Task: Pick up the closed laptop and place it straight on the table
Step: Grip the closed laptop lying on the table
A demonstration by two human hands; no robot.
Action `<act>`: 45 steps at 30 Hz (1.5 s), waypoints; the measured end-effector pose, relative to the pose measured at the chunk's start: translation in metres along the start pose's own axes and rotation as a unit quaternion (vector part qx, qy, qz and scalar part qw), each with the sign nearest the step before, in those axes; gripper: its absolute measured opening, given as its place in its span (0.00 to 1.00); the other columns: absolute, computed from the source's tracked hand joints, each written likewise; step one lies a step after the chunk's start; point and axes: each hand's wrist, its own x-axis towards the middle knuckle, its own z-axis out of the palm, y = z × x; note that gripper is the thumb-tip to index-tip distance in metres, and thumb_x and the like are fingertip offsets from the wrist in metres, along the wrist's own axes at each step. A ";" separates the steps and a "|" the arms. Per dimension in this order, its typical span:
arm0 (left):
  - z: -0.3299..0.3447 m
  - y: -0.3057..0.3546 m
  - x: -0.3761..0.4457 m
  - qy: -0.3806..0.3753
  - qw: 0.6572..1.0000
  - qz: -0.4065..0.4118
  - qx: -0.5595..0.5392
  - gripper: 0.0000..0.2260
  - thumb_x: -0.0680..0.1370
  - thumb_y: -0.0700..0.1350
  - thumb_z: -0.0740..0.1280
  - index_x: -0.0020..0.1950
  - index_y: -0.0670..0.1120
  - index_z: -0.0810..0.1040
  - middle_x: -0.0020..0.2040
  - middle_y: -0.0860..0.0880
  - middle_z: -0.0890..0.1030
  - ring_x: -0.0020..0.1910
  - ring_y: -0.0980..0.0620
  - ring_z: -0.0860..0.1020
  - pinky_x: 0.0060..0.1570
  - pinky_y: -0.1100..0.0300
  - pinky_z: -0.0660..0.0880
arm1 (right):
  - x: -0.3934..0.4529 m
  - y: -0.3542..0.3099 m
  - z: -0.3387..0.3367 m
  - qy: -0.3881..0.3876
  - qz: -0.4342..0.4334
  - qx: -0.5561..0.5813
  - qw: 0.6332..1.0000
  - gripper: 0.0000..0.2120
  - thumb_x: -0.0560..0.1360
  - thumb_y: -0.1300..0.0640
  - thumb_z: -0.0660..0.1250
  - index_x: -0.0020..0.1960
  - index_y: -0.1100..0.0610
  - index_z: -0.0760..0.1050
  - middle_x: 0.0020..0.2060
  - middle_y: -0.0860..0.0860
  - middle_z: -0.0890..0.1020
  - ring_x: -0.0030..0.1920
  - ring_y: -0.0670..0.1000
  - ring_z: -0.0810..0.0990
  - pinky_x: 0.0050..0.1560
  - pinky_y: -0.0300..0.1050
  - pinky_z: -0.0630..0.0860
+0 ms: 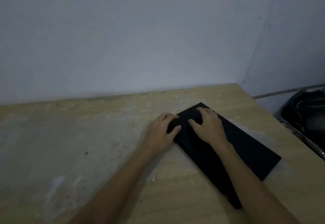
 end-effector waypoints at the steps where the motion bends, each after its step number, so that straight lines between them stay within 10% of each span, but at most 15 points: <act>1: 0.007 0.004 0.003 -0.014 1.000 -0.003 -0.003 0.18 0.82 0.52 0.67 0.70 0.48 0.77 0.67 0.50 0.76 0.65 0.52 0.75 0.60 0.66 0.68 | 0.003 0.007 -0.002 0.009 0.008 -0.011 1.000 0.30 0.78 0.44 0.67 0.76 0.55 0.69 0.74 0.55 0.72 0.74 0.57 0.68 0.72 0.55 0.65; 18: 0.025 0.004 0.016 -0.012 0.997 -0.073 0.028 0.19 0.80 0.58 0.64 0.70 0.53 0.76 0.65 0.52 0.78 0.65 0.52 0.75 0.66 0.48 0.71 | 0.032 0.035 -0.006 0.037 0.163 -0.026 0.986 0.31 0.74 0.35 0.67 0.62 0.60 0.75 0.62 0.61 0.73 0.65 0.62 0.69 0.67 0.55 0.67; 25: 0.020 0.007 0.013 0.024 0.996 -0.087 -0.019 0.14 0.81 0.50 0.69 0.65 0.50 0.79 0.60 0.53 0.76 0.60 0.55 0.75 0.52 0.76 0.65 | 0.035 0.038 -0.009 0.048 0.167 -0.022 0.985 0.32 0.75 0.35 0.68 0.56 0.65 0.76 0.60 0.60 0.72 0.59 0.61 0.74 0.59 0.57 0.76; 31: 0.014 0.011 0.012 0.119 0.988 -0.087 -0.053 0.06 0.77 0.46 0.72 0.53 0.51 0.82 0.53 0.54 0.77 0.53 0.55 0.78 0.54 0.63 0.74 | 0.039 0.023 -0.013 0.058 0.143 -0.033 0.987 0.33 0.76 0.33 0.64 0.54 0.65 0.75 0.52 0.58 0.77 0.43 0.57 0.76 0.41 0.50 0.72; 39: 0.000 0.010 0.016 0.190 0.975 -0.079 -0.079 0.05 0.77 0.40 0.70 0.51 0.48 0.82 0.50 0.53 0.80 0.49 0.63 0.78 0.48 0.76 0.69 | 0.050 0.015 -0.028 0.054 0.118 -0.055 0.990 0.35 0.75 0.26 0.56 0.36 0.59 0.74 0.32 0.52 0.80 0.31 0.53 0.77 0.31 0.44 0.66; 45: -0.014 0.020 0.032 0.268 0.937 -0.119 -0.188 0.08 0.76 0.36 0.71 0.49 0.50 0.81 0.50 0.51 0.82 0.47 0.58 0.81 0.46 0.69 0.75 | 0.051 0.016 -0.027 0.032 0.166 -0.001 0.986 0.37 0.76 0.26 0.52 0.42 0.60 0.77 0.37 0.53 0.80 0.36 0.55 0.77 0.34 0.48 0.66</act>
